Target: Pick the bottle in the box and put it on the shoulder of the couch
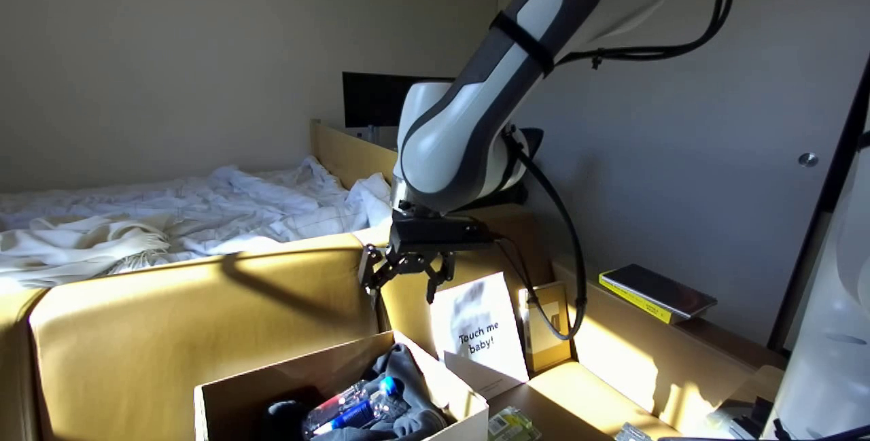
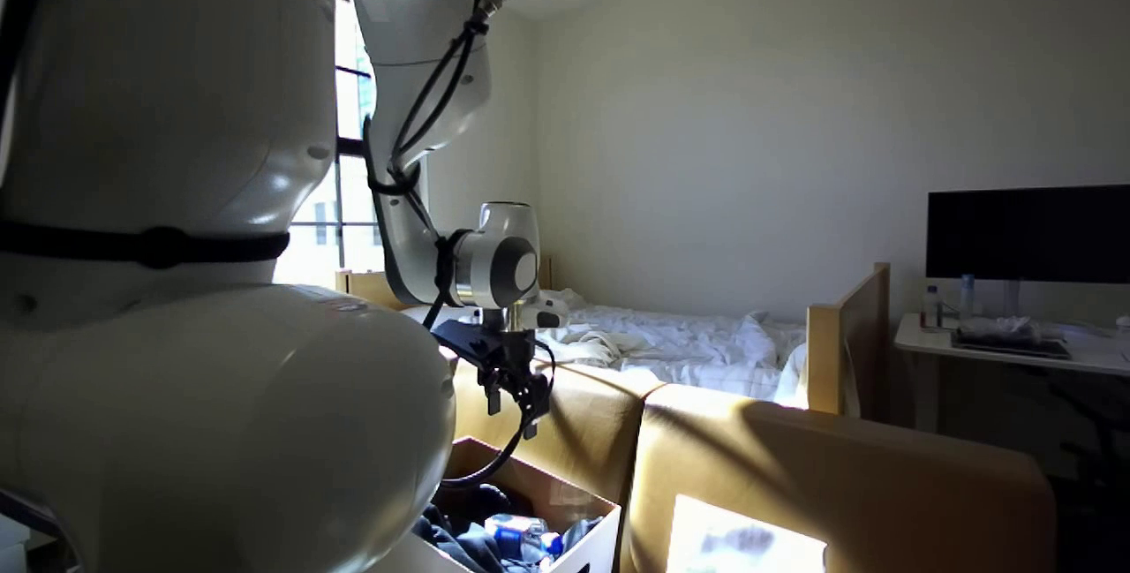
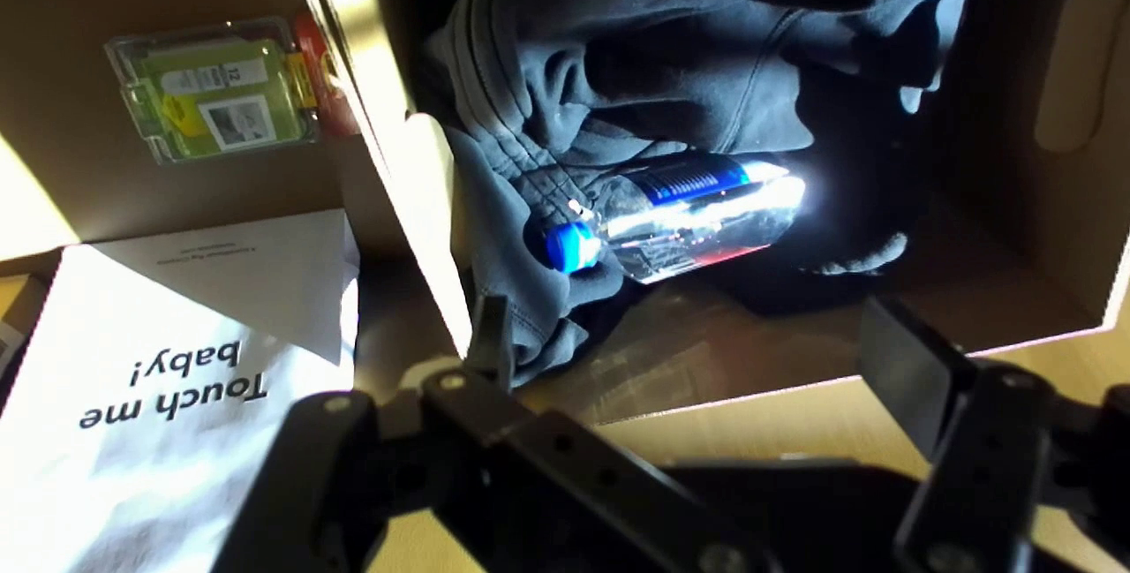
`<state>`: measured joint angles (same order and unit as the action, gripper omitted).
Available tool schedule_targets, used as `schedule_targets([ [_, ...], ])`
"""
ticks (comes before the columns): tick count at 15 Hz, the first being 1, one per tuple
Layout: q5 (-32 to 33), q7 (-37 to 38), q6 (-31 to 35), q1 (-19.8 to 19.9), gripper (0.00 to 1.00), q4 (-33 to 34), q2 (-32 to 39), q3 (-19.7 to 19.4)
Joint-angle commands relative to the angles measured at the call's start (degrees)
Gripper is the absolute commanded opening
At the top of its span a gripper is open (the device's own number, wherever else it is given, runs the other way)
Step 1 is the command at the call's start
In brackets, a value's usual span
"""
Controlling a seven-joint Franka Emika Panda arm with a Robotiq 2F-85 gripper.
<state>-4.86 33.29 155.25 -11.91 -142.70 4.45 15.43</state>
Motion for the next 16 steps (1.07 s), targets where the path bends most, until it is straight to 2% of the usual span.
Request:
schedule_targets([
  [1, -3.2, 6.3, 1.3, -2.2, 1.00, 9.6, 14.7, -1.9],
  [3, -8.1, 6.8, 1.3, -2.8, 1.00, 13.3, 20.7, -1.3],
  [5, -16.1, 4.4, 1.6, -1.8, 1.00, 15.2, 24.8, 2.0],
  [7, -22.8, 6.5, 5.0, -2.5, 1.00, 14.7, 26.3, 3.7],
  [8, -25.2, 6.9, 9.6, -3.4, 1.00, 13.6, 25.7, 4.2],
  [9, -25.3, 6.5, 13.2, -4.5, 1.00, 11.8, 23.0, 3.6],
  [10, -23.7, 3.8, 7.7, -3.1, 1.00, 14.7, 25.8, 3.1],
  [11, -24.2, 4.0, 10.1, -3.6, 1.00, 14.5, 25.4, 3.3],
  [13, -24.5, 4.7, 10.9, -4.1, 1.00, 14.4, 24.5, 3.3],
  [14, -22.2, 7.4, 8.6, -6.5, 1.00, 15.2, 25.2, 0.1],
  [16, -25.5, 5.4, 4.0, -2.6, 1.00, 18.8, 29.8, 2.0],
])
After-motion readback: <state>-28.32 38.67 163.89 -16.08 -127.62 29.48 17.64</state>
